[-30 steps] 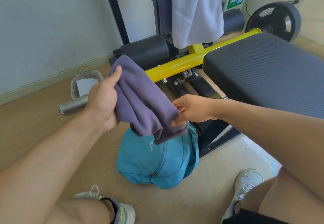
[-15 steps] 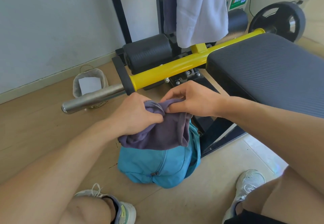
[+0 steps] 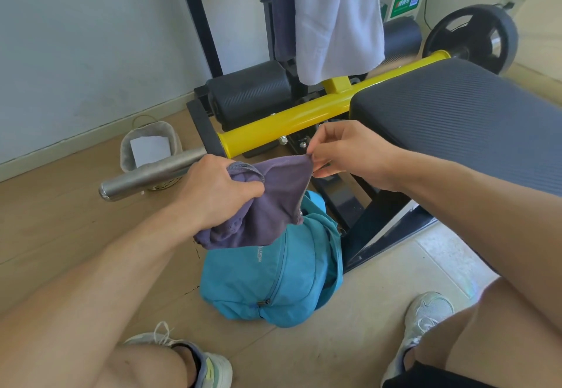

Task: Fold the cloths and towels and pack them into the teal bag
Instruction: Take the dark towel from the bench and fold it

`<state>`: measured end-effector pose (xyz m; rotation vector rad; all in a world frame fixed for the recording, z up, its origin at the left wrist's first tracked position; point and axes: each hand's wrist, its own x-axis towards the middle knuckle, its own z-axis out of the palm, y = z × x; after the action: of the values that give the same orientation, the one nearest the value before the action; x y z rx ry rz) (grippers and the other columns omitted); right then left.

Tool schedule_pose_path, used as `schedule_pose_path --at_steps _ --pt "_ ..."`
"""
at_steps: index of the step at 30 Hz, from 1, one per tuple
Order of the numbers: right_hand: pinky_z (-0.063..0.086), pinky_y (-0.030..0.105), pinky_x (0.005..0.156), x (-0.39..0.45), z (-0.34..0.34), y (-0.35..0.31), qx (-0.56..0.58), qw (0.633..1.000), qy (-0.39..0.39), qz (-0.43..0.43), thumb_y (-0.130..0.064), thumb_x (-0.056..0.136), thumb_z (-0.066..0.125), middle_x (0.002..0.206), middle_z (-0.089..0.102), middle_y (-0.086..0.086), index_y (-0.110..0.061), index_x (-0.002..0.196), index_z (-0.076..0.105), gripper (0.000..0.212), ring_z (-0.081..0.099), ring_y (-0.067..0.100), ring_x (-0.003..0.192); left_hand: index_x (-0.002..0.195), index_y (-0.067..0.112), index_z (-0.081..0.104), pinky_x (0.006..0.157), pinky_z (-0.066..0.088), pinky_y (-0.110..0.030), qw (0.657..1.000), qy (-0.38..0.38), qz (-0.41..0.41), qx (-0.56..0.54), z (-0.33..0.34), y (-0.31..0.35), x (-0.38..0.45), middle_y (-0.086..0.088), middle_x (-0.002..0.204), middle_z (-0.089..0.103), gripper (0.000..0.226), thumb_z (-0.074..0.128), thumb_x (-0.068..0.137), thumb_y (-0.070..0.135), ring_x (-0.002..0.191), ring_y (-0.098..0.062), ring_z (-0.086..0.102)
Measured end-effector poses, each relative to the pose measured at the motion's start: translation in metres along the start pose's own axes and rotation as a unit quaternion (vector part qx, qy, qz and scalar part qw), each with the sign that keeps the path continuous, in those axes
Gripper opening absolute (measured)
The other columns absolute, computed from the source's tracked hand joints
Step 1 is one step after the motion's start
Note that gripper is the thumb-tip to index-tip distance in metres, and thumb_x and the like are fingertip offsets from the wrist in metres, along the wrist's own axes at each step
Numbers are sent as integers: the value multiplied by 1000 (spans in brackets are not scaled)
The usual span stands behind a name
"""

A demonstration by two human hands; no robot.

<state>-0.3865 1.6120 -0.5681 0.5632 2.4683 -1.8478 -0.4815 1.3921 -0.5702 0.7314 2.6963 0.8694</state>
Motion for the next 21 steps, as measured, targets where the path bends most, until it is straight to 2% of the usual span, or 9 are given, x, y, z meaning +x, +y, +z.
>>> schedule_pose_path --at_steps 4,7,9,11,13,15,17,21 --pt "63 38 83 3 3 3 4 998 48 34 -3 96 58 87 75 6 -10 96 66 11 72 20 84 67 7 62 55 39 -32 999 16 -13 -42 -1 4 -2 -5 59 57 31 76 78 32 58 -19 46" --pt "61 42 88 -1 6 -1 -4 998 17 53 -23 100 59 103 74 4 -15 109 62 13 71 20 98 73 8 69 57 43 -29 991 19 -56 -116 -1 8 -3 -2 62 61 27 79 78 32 59 -17 53" --pt "61 44 89 -4 10 -3 -28 997 -17 69 -40 93 67 107 72 7 -14 114 59 35 70 20 102 73 13 71 64 49 -30 971 11 -113 -212 -3 8 0 0 65 66 23 82 75 33 62 -16 61" --pt "61 47 88 -8 15 -4 -63 993 -48 85 -45 85 76 107 70 13 -11 116 56 50 70 19 100 66 17 69 64 48 -29 928 -14 -167 -333 -5 7 3 1 59 64 21 81 73 32 56 -15 61" --pt "62 45 86 -8 20 0 -83 988 -73 107 -43 87 75 106 71 8 -12 115 57 46 71 21 98 52 19 60 57 41 -24 881 -56 -201 -425 -6 8 6 4 49 52 32 77 78 29 44 -12 51" --pt "63 44 84 -7 23 4 -54 989 -78 114 -38 92 70 103 73 6 -11 110 59 34 73 24 94 55 21 54 52 41 -21 849 -88 -216 -474 -7 11 6 4 51 48 34 70 85 27 44 -11 47" --pt "63 43 81 -3 27 5 -14 993 -58 101 -32 94 69 98 74 8 -12 102 61 23 75 27 88 62 19 52 50 43 -18 836 -110 -218 -492 -7 14 4 2 56 48 30 68 86 27 48 -12 47" --pt "64 44 77 2 31 4 14 997 10 77 -14 96 63 92 73 16 -11 89 65 9 74 30 78 57 20 49 47 41 -17 833 -119 -216 -495 -6 15 2 3 53 45 35 67 86 27 46 -11 44"
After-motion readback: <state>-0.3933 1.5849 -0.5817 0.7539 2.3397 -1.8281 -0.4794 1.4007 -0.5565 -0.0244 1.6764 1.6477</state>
